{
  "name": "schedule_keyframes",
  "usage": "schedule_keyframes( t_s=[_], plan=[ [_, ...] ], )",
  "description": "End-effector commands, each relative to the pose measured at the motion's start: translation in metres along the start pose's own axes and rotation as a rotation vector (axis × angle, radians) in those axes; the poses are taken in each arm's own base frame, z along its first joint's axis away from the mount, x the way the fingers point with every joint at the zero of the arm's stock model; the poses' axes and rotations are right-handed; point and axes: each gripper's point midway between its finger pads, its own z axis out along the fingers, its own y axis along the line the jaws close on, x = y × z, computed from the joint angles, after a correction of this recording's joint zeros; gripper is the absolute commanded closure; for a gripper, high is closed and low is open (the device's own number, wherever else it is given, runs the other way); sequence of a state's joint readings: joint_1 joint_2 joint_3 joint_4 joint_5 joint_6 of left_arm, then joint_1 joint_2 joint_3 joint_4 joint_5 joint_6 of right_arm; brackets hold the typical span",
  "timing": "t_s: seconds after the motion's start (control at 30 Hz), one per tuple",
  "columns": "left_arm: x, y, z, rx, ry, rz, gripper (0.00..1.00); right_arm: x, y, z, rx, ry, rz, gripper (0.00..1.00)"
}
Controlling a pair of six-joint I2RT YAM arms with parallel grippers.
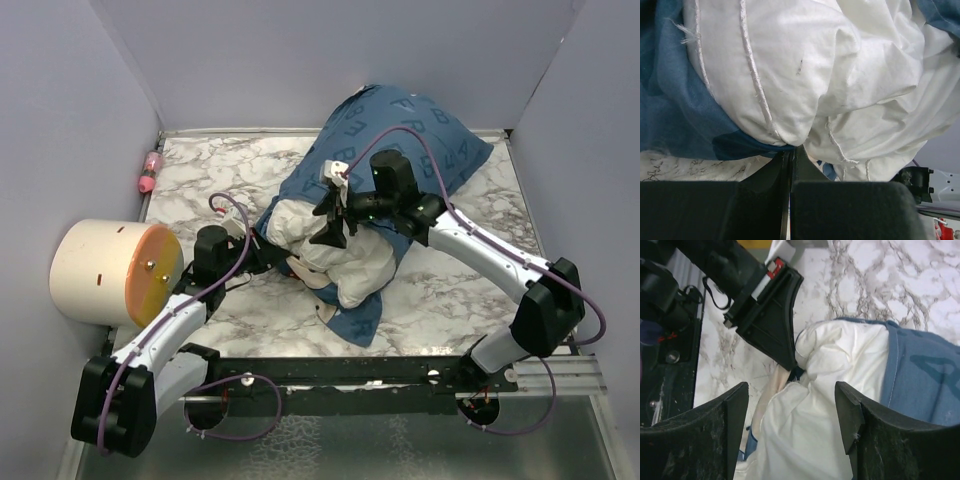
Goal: Put the pillow into the pillowcase
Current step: Stuff the pillow into the pillowcase.
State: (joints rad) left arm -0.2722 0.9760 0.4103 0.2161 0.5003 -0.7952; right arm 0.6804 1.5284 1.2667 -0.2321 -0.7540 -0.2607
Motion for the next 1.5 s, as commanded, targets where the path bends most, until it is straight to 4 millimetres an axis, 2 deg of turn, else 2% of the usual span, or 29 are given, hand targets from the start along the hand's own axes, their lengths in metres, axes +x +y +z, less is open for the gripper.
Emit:
schedule_keyframes(
  t_s=[0.0, 0.1, 0.23, 0.33, 0.47, 0.57, 0.63, 0.7, 0.87, 1.07, 1.17, 1.27, 1.37, 1.47],
  plan=[
    [-0.019, -0.010, -0.001, 0.032, -0.077, 0.044, 1.00, -0.032, -0.001, 0.011, -0.047, -0.079, 0.035, 0.31],
    [-0.021, -0.014, -0.003, 0.042, -0.082, 0.048, 1.00, -0.032, -0.006, 0.034, -0.049, -0.071, 0.047, 0.32],
    [-0.024, -0.019, -0.004, 0.053, -0.093, 0.049, 1.00, -0.021, -0.030, 0.060, 0.018, -0.049, 0.110, 0.32],
    [-0.026, -0.021, -0.006, 0.055, -0.097, 0.056, 1.00, 0.006, -0.048, 0.077, 0.069, 0.024, 0.166, 0.35],
    [-0.030, -0.023, -0.008, 0.054, -0.110, 0.066, 1.00, 0.052, -0.051, 0.093, 0.136, 0.142, 0.204, 0.39],
    [-0.034, -0.024, -0.012, 0.031, -0.122, 0.084, 1.00, 0.096, -0.069, 0.082, 0.301, 0.267, 0.240, 0.51],
    [-0.043, -0.024, -0.018, -0.003, -0.149, 0.115, 1.00, 0.121, -0.078, 0.066, 0.401, 0.348, 0.242, 0.66],
    [-0.058, -0.022, -0.028, -0.053, -0.192, 0.158, 1.00, 0.146, -0.074, 0.051, 0.437, 0.421, 0.238, 0.78],
    [-0.104, -0.030, -0.055, -0.148, -0.258, 0.310, 1.00, 0.189, -0.046, 0.032, 0.396, 0.525, 0.276, 0.85],
    [-0.134, -0.063, -0.062, -0.071, -0.258, 0.408, 1.00, 0.235, -0.030, 0.029, 0.348, 0.654, 0.325, 0.86],
    [-0.141, -0.090, -0.063, 0.028, -0.236, 0.495, 1.00, 0.240, -0.029, 0.037, 0.309, 0.665, 0.328, 0.86],
    [-0.139, -0.111, -0.054, 0.171, -0.201, 0.502, 1.00, 0.231, -0.034, 0.063, 0.250, 0.632, 0.329, 0.87],
    [-0.130, -0.114, -0.038, 0.304, -0.173, 0.429, 1.00, 0.218, -0.042, 0.096, 0.203, 0.599, 0.324, 0.87],
    [-0.131, -0.113, -0.028, 0.357, -0.179, 0.411, 1.00, 0.222, -0.045, 0.119, 0.179, 0.625, 0.308, 0.86]
  ],
)
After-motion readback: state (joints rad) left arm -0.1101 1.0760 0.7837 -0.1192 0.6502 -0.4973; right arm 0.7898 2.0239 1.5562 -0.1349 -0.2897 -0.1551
